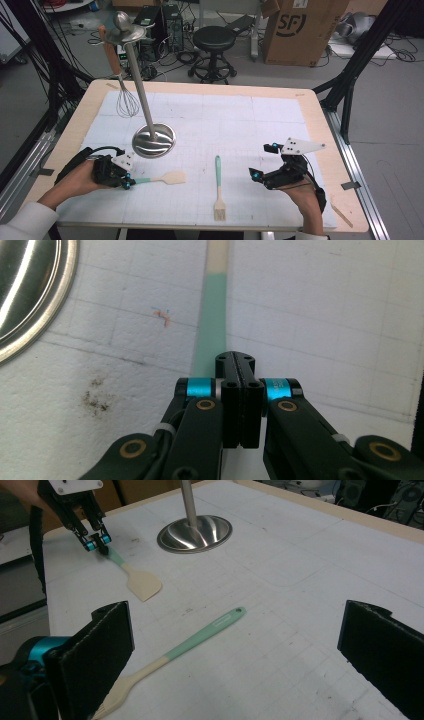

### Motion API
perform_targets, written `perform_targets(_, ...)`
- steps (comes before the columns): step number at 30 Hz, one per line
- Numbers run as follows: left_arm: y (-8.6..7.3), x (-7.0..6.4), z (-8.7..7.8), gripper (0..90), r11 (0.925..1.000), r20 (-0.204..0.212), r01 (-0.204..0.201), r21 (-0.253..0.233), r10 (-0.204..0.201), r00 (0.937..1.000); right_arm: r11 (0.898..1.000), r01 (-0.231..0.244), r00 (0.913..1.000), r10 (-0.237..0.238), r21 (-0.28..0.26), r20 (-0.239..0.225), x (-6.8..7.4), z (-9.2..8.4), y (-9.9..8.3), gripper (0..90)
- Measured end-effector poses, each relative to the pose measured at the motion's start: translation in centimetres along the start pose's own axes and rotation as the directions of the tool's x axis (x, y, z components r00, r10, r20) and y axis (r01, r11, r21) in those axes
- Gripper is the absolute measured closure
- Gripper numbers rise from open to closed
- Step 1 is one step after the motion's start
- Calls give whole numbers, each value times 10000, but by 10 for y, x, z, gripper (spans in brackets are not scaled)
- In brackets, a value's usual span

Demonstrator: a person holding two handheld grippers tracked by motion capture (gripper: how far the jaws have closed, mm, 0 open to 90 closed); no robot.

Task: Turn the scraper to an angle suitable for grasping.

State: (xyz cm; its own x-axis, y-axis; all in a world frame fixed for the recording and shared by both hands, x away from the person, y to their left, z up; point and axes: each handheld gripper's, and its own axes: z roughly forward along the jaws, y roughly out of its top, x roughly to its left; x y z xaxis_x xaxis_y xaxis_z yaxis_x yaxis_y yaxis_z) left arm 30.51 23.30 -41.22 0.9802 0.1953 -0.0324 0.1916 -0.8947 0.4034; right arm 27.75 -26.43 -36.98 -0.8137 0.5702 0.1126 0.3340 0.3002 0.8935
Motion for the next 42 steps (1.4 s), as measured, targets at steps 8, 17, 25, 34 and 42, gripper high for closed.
perform_targets(8, 0, -1, -15, 846, 9977, 186, -184, -647, 197, 9996, 10000, -26, 10000, 26, -6, 22, 0, -1, 0, 0)
perform_targets(17, 5, -11, -46, 528, 9891, -670, -487, -1390, 397, 9970, 10000, 8, 10000, -8, -23, 10, 0, -1, 1, 0)
perform_targets(25, 16, -13, -74, 166, 9783, -1163, -701, -1950, 479, 9921, 10000, 23, 10000, -23, -74, 7, 1, -3, 1, 0)
perform_targets(34, 27, -9, -87, 16, 9689, -1396, -583, -2404, 250, 9899, 9999, 62, 10000, -62, -111, -11, 1, -3, 2, 0)
perform_targets(42, 26, -6, -72, 16, 9759, -1266, -442, -2135, 173, 9918, 9998, 179, 9998, -179, -93, -67, 2, -4, 2, 0)
